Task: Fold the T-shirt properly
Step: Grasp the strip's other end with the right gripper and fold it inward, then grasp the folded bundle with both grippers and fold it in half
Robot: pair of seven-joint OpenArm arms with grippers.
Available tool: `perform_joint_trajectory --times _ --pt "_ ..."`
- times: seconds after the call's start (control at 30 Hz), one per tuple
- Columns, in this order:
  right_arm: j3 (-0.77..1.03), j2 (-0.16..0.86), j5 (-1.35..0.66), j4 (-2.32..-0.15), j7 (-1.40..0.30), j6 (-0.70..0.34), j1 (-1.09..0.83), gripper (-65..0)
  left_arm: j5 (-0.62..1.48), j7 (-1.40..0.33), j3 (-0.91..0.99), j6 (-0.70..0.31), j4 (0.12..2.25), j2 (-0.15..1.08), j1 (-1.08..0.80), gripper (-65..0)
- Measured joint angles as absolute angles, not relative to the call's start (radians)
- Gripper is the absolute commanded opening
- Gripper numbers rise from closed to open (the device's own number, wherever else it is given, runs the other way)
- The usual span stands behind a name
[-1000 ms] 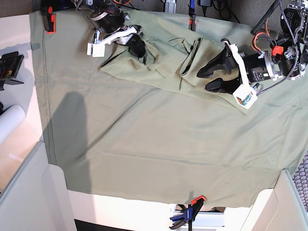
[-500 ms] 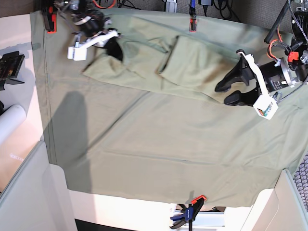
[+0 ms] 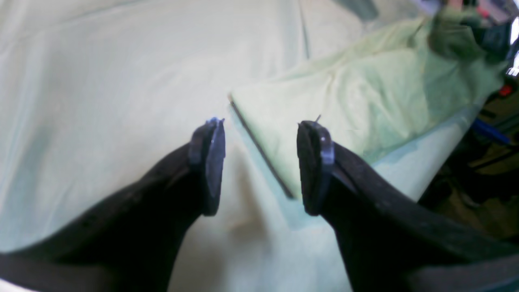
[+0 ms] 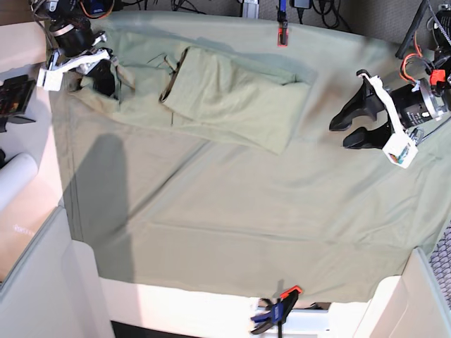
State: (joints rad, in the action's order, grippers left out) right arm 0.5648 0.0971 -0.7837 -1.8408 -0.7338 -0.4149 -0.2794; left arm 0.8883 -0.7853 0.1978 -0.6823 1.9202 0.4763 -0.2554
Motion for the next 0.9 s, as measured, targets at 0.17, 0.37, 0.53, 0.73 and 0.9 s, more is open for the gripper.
perform_joint_trajectory --times 0.17,0.37,0.53,0.73,0.9 --pt "0.414 0.009 -0.759 -2.042 -0.726 -0.418 -0.279 -65.0 0.886 -0.786 0.197 -0.682 1.908 0.483 -0.263 -33.2" --pt "0.094 -0.134 -0.552 -2.051 -0.655 -0.421 -0.247 -65.0 0.891 -0.786 0.197 -0.682 1.904 0.516 -0.263 -33.2" --pt "-0.086 -0.149 -0.332 -1.891 -0.551 -0.427 -0.168 -65.0 0.902 -0.785 0.197 -0.682 1.904 0.518 -0.263 -33.2" --pt "-0.206 -0.142 -0.284 -1.682 -0.523 -0.416 -0.107 -22.4 0.905 -0.785 0.197 -0.682 1.904 0.518 -0.263 -33.2" --pt "-0.277 -0.144 -0.282 -1.686 -0.524 -0.416 -0.105 -22.2 0.913 -0.785 0.197 -0.682 1.904 0.518 -0.263 -33.2"
